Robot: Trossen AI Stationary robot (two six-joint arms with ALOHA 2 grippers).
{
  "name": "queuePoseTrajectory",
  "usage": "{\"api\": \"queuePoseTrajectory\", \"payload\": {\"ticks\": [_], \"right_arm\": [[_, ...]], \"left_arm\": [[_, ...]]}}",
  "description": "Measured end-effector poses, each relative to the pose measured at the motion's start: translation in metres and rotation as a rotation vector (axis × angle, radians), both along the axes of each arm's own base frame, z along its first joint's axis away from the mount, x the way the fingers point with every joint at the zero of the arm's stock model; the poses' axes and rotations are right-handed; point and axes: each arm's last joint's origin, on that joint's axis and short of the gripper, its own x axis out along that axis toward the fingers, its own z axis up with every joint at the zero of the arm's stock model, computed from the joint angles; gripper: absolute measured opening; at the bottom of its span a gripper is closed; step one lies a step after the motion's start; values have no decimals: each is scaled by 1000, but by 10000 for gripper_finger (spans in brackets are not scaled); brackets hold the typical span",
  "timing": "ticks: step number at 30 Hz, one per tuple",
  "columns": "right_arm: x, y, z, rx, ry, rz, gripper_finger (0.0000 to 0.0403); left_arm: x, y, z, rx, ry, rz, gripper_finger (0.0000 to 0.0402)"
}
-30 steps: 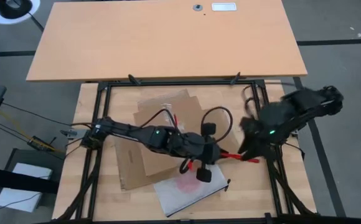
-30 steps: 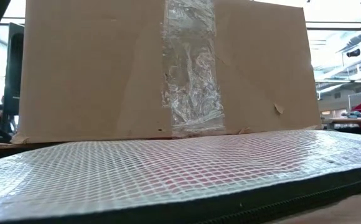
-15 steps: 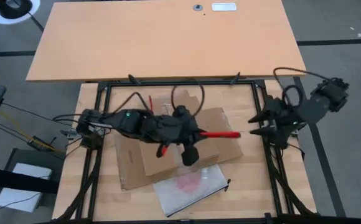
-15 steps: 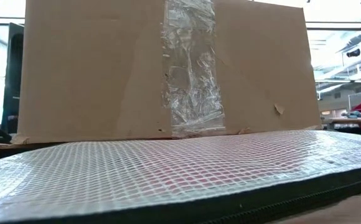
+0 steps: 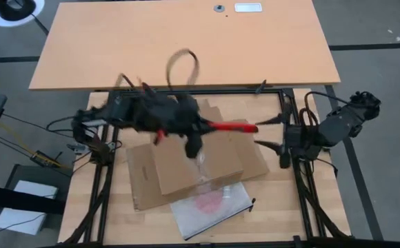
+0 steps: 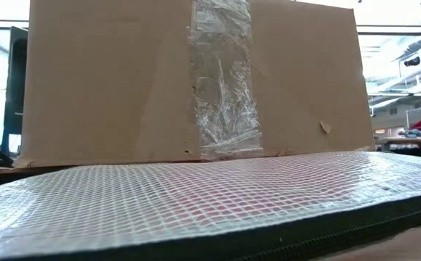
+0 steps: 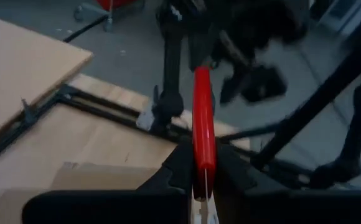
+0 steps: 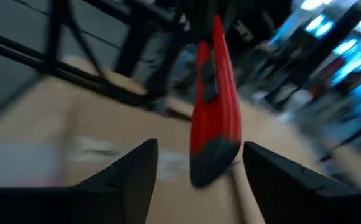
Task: Unpack boxes
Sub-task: Break down the cardboard box until it is fully flat using the red cutter
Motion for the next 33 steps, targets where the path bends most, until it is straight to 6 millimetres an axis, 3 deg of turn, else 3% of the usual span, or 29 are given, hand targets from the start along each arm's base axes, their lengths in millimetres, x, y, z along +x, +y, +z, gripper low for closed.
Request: {"api": "queuePoseTrajectory", "payload": {"ticks": [5, 11, 17, 33], "right_arm": [[17, -4, 11, -170, -77, -47, 282], [34, -12, 25, -244, -199, -122, 309], [35, -11, 35, -300, -282, -86, 304], [43, -2, 32, -310, -300, 23, 295]], "left_arm": [[-16, 15, 22, -53, -118, -66, 41], [-2, 12, 28, -71, -268, -152, 41], [3, 18, 25, -102, -283, -146, 41], [11, 20, 18, -196, -251, -170, 41]]}}
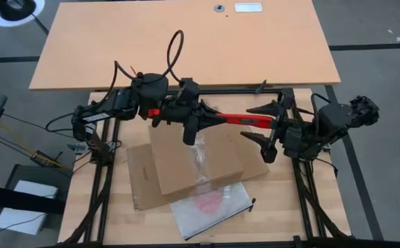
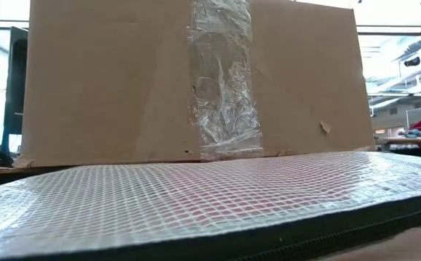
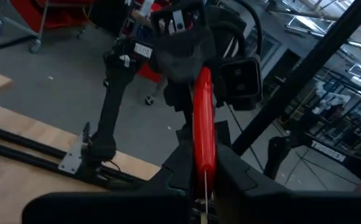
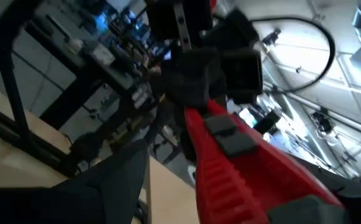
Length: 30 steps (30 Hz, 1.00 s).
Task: Unpack boxes
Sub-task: Break down the cardboard box until it is fully flat using the red cutter
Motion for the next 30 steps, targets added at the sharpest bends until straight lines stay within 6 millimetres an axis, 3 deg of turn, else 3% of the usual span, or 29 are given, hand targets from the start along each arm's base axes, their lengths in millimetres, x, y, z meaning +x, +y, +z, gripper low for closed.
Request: {"api": "queuePoseTrajectory", "payload": {"ticks": [19, 30], "right_arm": [[0, -1, 1, -20, -4, -31, 309], [0, -1, 1, -42, -1, -36, 297]], "left_arm": [[0, 1, -4, -19, 39, 9, 41], [-1, -1, -5, -51, 61, 9, 41]]}}
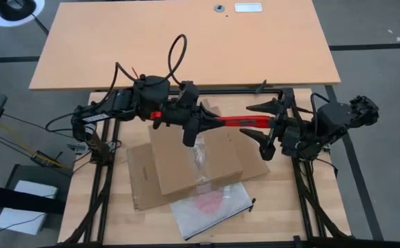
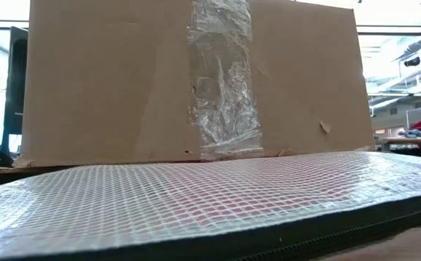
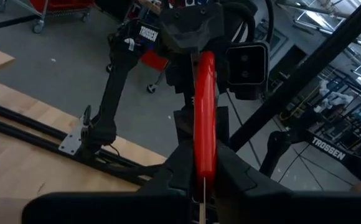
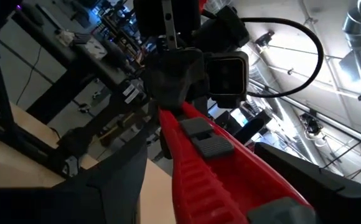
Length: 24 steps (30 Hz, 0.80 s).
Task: Unpack boxes
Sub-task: Break down the cardboard box until it is fully flat using the red cutter
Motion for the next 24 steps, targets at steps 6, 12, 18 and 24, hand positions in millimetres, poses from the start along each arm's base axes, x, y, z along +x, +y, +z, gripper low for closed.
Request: {"api": "queuePoseTrajectory", "payload": {"ticks": [6, 12, 18, 24], "right_arm": [[2, 1, -1, -3, 7, 1, 296], [10, 6, -6, -17, 27, 17, 294], [13, 8, -7, -22, 28, 43, 293], [14, 8, -8, -22, 29, 46, 293]], "left_arm": [[-1, 0, -1, -7, 11, -8, 41], [-1, 0, -1, -14, 18, -14, 41], [-2, 0, -1, -14, 22, -18, 41], [-2, 0, -2, -13, 30, -18, 41]]}}
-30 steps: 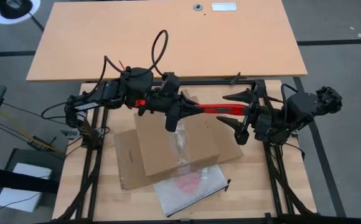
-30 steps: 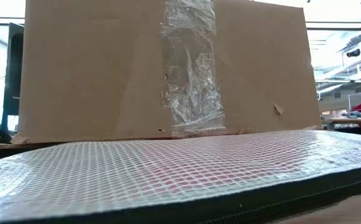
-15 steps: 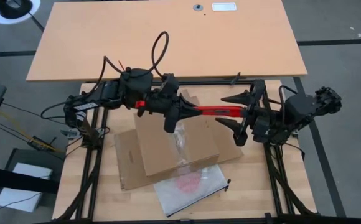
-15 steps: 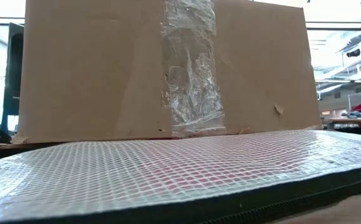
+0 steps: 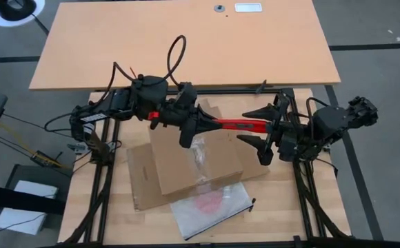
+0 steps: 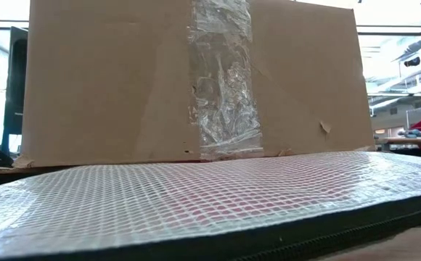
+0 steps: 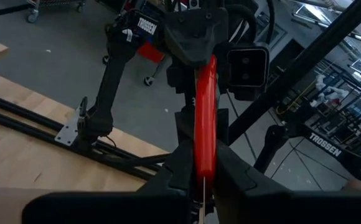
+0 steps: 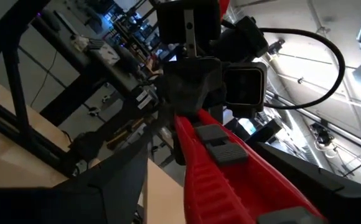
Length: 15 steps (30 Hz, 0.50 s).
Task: Unpack boxes
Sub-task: Break down the cardboard box until it is fully flat using the red cutter
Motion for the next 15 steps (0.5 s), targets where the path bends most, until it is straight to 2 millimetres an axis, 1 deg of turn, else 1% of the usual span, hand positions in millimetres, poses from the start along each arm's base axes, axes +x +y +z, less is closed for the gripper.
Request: {"api": "queuePoseTrajectory", "payload": {"ticks": [15], "right_arm": [[2, 0, -1, 48, -2, 0, 293]], "left_arm": [[1, 0, -1, 5, 5, 1, 42]]}}
